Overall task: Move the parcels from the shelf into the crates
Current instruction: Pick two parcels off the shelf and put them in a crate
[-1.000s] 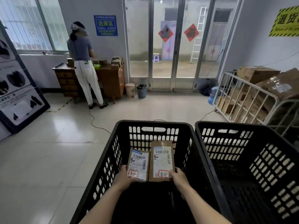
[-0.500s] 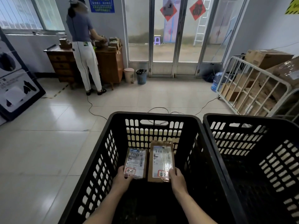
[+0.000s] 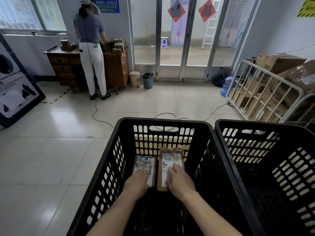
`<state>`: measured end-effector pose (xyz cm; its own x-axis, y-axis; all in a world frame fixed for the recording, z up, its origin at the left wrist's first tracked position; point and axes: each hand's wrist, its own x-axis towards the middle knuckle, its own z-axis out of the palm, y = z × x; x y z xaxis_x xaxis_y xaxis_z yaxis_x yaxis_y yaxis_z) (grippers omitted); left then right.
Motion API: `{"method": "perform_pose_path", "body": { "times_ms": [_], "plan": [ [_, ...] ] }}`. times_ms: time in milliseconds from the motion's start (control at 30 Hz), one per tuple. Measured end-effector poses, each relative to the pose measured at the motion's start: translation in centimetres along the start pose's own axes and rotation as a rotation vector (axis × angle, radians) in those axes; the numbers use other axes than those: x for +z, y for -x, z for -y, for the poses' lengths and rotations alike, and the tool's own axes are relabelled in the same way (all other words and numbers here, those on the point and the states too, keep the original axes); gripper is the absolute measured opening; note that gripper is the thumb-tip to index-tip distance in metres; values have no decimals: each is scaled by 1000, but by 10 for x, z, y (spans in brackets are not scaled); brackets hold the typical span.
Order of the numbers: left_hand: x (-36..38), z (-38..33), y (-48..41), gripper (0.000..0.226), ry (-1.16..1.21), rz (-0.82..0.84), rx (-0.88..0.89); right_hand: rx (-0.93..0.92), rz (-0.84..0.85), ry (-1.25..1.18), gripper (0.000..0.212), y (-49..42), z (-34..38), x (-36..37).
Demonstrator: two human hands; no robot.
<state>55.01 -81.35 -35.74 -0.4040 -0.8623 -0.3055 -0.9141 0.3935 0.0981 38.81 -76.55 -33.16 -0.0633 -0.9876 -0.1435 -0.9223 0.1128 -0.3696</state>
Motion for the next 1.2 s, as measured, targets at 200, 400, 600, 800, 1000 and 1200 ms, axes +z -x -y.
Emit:
{"method": "perform_pose_path", "body": {
  "times_ms": [200,400,600,800,1000,1200],
  "plan": [
    [14,2,-5,61,-13,-11,-1,-31,17,79,38,-2,-5,9],
    [7,2,-3,63,-28,36,3,-26,49,108,43,0,-1,7],
    [-22,-11,14,79,-11,133,-35,46,192,105,57,2,10,-21],
    [-66,-24,47,87,-5,-27,56,28,108,119,64,33,23,-44],
    [-95,-19,89,91,-10,-143,50,-2,46,104,65,71,32,-75],
    [-115,-21,133,88,28,-214,67,-2,-16,116,65,114,39,-100]
  ]
}}
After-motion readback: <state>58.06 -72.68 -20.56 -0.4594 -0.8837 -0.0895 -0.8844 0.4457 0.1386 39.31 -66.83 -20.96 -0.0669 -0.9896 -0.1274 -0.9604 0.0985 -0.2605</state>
